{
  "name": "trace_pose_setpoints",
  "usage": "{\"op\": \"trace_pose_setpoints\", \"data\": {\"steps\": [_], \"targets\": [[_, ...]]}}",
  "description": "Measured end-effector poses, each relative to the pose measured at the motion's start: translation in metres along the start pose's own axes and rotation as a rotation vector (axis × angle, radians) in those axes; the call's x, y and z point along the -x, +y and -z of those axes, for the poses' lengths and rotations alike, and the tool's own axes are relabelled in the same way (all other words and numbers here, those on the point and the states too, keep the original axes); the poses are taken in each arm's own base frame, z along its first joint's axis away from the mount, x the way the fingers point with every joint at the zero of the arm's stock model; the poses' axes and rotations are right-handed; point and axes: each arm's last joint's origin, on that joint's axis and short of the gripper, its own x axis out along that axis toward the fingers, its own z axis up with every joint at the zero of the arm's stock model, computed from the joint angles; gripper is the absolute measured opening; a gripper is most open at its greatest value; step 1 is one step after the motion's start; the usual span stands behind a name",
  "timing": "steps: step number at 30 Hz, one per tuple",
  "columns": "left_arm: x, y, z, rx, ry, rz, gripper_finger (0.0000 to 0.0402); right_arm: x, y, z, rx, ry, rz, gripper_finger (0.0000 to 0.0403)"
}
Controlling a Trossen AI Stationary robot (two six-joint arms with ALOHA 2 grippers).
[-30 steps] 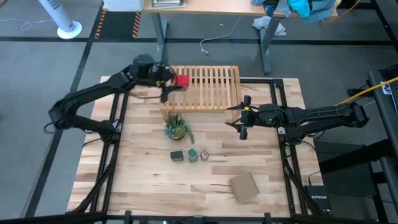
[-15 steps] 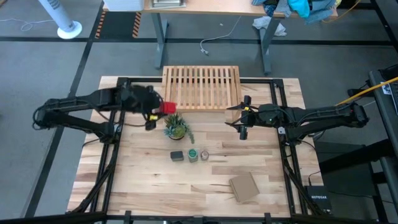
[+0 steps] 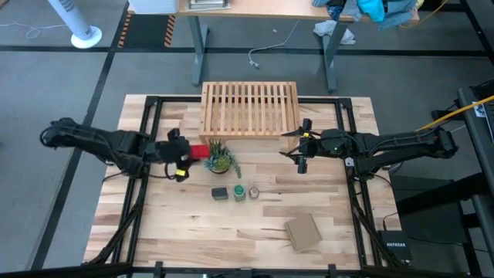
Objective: Shelf spices
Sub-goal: Remove the red seasoning can from the shelf
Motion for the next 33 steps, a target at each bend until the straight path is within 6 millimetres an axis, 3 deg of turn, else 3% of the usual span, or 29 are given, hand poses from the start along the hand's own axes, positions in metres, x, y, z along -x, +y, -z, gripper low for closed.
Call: {"op": "trace_pose_setpoints", "data": {"steps": [7, 12, 24, 33], "targets": [[-0.016, -0.012, 0.048, 0.141, -0.070, 0.031, 0.0170, 0.000, 0.000, 0.000, 0.000, 0.000, 0.000, 0.0292], [-0.022, -0.026, 0.071, 0.208, -0.127, 0.061, 0.0170, 0.000, 0.000, 0.000, 0.000, 0.000, 0.000, 0.0292], [-0.027, -0.056, 0.107, 0.300, -0.168, 0.101, 0.0170, 0.000, 0.000, 0.000, 0.001, 0.001, 0.000, 0.0292], [-0.043, -0.080, 0.124, 0.247, -0.189, 0.030, 0.0170, 0.000, 0.000, 0.000, 0.000, 0.001, 0.000, 0.0292]]}}
